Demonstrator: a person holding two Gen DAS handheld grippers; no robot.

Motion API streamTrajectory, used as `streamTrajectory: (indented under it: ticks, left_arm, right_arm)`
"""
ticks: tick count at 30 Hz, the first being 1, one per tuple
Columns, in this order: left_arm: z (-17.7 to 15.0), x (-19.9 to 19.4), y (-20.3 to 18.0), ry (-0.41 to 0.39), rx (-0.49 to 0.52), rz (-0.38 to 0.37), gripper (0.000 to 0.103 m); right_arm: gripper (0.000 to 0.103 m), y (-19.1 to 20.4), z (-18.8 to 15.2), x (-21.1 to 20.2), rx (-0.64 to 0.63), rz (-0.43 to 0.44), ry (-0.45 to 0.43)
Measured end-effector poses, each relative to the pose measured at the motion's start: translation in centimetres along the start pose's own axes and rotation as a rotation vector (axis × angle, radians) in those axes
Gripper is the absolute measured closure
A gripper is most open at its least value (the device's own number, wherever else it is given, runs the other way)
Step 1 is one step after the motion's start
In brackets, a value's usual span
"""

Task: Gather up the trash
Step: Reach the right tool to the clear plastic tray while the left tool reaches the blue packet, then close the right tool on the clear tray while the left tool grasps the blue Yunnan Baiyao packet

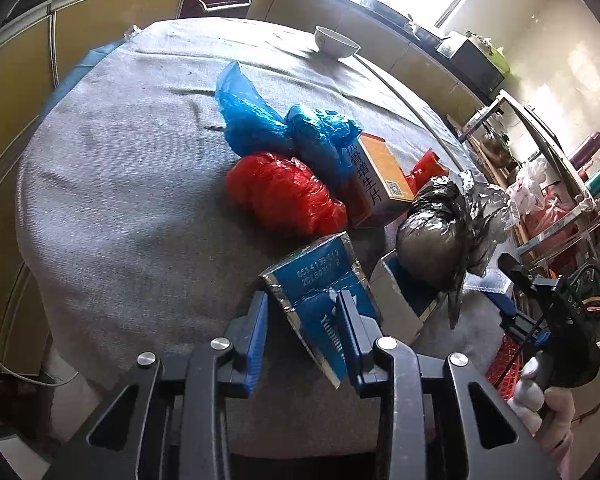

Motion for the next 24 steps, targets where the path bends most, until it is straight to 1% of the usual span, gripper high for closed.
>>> streamTrajectory:
  ticks: [2,4,6,8,9,10,11,13,16,19,21,24]
  left_arm:
    - [0.0,-0.1,-0.1,0.005,0.001,0.003,0.067]
    - [-0.1,-0.2,-0.3,0.014,0.002,-0.002,0.068]
    - [0.2,-0.6,-0.7,0.002,0.006,-0.013,0.066]
    - [0.5,-0.8,-1.0,0.004,0.009,-0.007,0.052]
    - [0.8,-0.7,-1.2,0.002,0.006,-0.005,0.043]
    - [0.9,-0.6,-1.2,-0.003,0.001,0.000,0.041]
    - [1.1,-0.3,-1.3,-0.001,0.000,0.006,0.041]
    - [1.4,0.6,-1.3,0.026,-0.018,-0.005,0.041]
    - [1.3,1.4,-1.0,0.051,-0.062,-0.017,0.041]
    - [1.3,2.3,-0.8,0.062,-0.069,0.003,0.041]
    - [1.4,2.5,-0.9,0.049,-0.074,-0.007,0.041]
    - [1.4,2.5,-1.1,0.036,-0.052,0.007,0.041]
  right_arm:
    - [0.046,-0.3,0.3,-0.9,0.005,0.014,-0.015]
    - [0.047,-0.8,0.6,-1.4,0.007,0.004,-0.027]
    - [0.047,-1.5,0.8,-1.7,0.031,0.011,-0.018]
    - [0.046,-2.1,0.9,-2.0,0.058,0.015,-0.020]
    - [0.045,-2.3,1.0,-2.1,0.060,0.007,-0.027]
    - [0.045,-2.4,1.0,-2.1,0.061,-0.001,-0.029]
    - [0.045,-2.7,1.1,-2.1,0.065,-0.011,-0.031]
    - [0.045,-3.3,1.2,-2.1,0.085,-0.022,-0.029]
    - [0.045,-4.5,1.1,-2.1,0.131,-0.028,0.001]
    - [0.041,-5.1,0.8,-2.5,0.155,-0.023,0.017]
    - [0.036,-5.2,0.9,-3.2,0.154,-0.023,0.004]
    - [0.035,-5.3,1.4,-3.6,0.154,-0.023,-0.014]
Point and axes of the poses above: each gripper's, at about its wrist camera, not at the fingertips, and x roughly the way its jaws point, y to its left, z to its top, the point moved 7 cm from there along x, roughly the way its jaws point, and after that the axes turned 13 degrees about x, right-handed, at the moved point
